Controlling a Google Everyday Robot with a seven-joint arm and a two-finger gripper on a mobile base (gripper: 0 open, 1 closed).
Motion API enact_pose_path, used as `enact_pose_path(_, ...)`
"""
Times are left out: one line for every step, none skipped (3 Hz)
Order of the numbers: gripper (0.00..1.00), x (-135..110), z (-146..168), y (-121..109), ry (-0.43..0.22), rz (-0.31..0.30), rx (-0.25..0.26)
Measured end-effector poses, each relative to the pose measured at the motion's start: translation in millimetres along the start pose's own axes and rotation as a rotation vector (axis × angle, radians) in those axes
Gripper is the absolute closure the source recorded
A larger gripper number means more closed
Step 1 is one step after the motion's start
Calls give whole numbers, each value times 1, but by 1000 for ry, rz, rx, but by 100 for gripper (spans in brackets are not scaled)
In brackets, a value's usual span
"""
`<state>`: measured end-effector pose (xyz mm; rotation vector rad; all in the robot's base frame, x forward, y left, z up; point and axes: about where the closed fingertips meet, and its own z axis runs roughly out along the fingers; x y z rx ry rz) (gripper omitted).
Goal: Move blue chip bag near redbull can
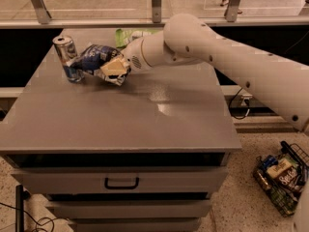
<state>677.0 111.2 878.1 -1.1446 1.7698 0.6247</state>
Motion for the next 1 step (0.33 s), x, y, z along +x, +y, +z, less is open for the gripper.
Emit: enact_pose_path(59, 0, 1, 6, 11, -4, -21)
